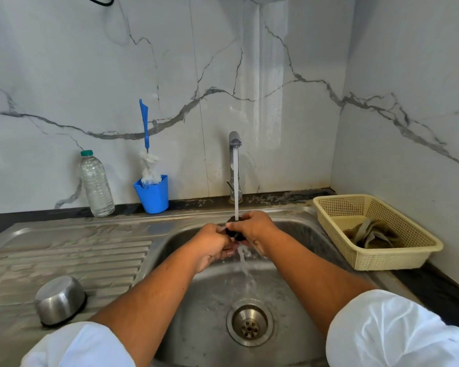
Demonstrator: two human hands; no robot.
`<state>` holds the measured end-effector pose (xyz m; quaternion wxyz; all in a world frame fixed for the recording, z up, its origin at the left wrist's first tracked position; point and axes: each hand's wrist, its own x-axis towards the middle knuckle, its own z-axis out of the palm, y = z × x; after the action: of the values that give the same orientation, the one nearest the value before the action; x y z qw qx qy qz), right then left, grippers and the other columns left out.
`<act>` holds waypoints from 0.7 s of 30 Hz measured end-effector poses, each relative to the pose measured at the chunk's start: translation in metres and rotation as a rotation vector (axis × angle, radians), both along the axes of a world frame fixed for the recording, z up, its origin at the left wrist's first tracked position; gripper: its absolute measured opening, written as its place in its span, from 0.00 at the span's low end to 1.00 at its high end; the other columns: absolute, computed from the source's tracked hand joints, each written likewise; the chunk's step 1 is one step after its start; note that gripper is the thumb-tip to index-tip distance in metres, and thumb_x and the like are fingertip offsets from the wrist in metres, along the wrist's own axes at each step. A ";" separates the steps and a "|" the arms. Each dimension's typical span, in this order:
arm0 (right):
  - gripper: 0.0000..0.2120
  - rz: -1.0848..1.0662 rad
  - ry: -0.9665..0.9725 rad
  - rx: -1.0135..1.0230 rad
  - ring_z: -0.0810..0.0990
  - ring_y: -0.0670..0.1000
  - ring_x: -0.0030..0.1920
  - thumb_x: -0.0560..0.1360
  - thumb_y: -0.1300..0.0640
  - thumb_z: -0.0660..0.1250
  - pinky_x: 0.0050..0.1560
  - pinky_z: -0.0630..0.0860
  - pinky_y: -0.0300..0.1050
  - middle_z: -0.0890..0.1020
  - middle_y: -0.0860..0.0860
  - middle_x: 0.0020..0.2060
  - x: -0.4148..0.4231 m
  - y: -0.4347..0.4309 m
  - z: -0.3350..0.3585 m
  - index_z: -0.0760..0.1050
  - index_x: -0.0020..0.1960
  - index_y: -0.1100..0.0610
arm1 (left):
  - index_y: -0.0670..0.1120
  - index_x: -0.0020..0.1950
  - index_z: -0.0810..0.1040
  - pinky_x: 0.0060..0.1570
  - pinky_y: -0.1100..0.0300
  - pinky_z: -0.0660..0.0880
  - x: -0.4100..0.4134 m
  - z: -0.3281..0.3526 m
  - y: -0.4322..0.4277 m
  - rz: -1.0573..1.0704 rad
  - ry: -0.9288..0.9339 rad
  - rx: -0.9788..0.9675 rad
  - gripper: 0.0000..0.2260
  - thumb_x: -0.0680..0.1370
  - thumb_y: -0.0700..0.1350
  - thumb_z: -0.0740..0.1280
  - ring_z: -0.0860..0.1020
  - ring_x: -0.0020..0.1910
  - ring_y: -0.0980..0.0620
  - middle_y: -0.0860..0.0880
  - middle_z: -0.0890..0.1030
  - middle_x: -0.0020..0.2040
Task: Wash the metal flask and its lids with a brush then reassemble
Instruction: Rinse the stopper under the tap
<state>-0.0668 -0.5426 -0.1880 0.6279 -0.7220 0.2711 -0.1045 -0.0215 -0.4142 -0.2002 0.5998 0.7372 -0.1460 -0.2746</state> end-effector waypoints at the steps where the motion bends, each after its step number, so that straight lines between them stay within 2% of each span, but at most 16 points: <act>1: 0.27 0.000 -0.013 -0.027 0.86 0.56 0.49 0.69 0.60 0.81 0.51 0.85 0.51 0.84 0.58 0.53 0.002 0.000 -0.002 0.75 0.65 0.57 | 0.37 0.63 0.77 0.55 0.50 0.84 0.001 0.000 0.001 0.004 0.005 0.005 0.11 0.82 0.30 0.63 0.86 0.55 0.43 0.38 0.86 0.53; 5: 0.31 0.017 0.009 -0.219 0.83 0.55 0.56 0.65 0.59 0.84 0.61 0.80 0.51 0.83 0.53 0.57 0.002 0.002 -0.005 0.76 0.64 0.53 | 0.38 0.63 0.77 0.55 0.49 0.84 0.002 -0.002 0.003 0.011 -0.008 0.049 0.11 0.82 0.30 0.62 0.85 0.56 0.40 0.38 0.86 0.53; 8: 0.28 0.056 0.040 -0.280 0.84 0.54 0.54 0.66 0.62 0.82 0.59 0.81 0.50 0.84 0.51 0.53 0.004 0.003 -0.007 0.78 0.63 0.55 | 0.40 0.63 0.79 0.56 0.49 0.83 0.003 -0.003 0.003 0.023 -0.033 0.051 0.11 0.82 0.32 0.64 0.84 0.53 0.43 0.40 0.85 0.53; 11: 0.28 0.057 0.026 -0.268 0.83 0.54 0.54 0.68 0.67 0.79 0.59 0.82 0.52 0.84 0.52 0.54 0.004 0.002 -0.010 0.78 0.66 0.55 | 0.42 0.59 0.81 0.49 0.54 0.84 0.002 0.000 0.003 0.043 -0.083 0.053 0.10 0.81 0.33 0.66 0.84 0.48 0.47 0.43 0.86 0.51; 13: 0.29 0.047 0.015 -0.241 0.82 0.54 0.56 0.67 0.68 0.80 0.60 0.81 0.51 0.83 0.53 0.56 0.001 -0.001 -0.011 0.77 0.65 0.53 | 0.43 0.59 0.81 0.57 0.48 0.83 0.004 -0.001 0.003 0.064 -0.107 0.047 0.13 0.81 0.30 0.64 0.85 0.54 0.45 0.44 0.86 0.52; 15: 0.29 0.043 0.014 -0.210 0.82 0.55 0.56 0.67 0.68 0.80 0.60 0.81 0.52 0.83 0.55 0.56 0.000 -0.006 -0.013 0.76 0.64 0.54 | 0.43 0.60 0.82 0.61 0.46 0.81 0.005 -0.002 0.002 0.061 -0.113 0.051 0.16 0.80 0.27 0.63 0.84 0.57 0.45 0.44 0.86 0.54; 19: 0.21 0.020 0.037 -0.133 0.85 0.54 0.49 0.70 0.64 0.79 0.53 0.83 0.51 0.83 0.57 0.50 -0.004 -0.012 -0.014 0.74 0.58 0.58 | 0.47 0.60 0.81 0.64 0.48 0.79 0.014 0.002 -0.004 0.062 -0.197 0.124 0.20 0.79 0.26 0.60 0.82 0.60 0.47 0.46 0.83 0.60; 21: 0.18 0.013 0.075 -0.117 0.85 0.53 0.44 0.72 0.58 0.78 0.44 0.83 0.46 0.84 0.58 0.48 -0.005 -0.012 -0.013 0.74 0.57 0.59 | 0.46 0.67 0.78 0.66 0.45 0.77 0.022 0.008 -0.008 0.075 -0.253 0.143 0.23 0.79 0.26 0.59 0.79 0.64 0.46 0.45 0.80 0.65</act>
<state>-0.0721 -0.5548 -0.2010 0.5748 -0.7627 0.2830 -0.0889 0.0002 -0.4220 -0.1918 0.5326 0.8116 -0.1727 -0.1667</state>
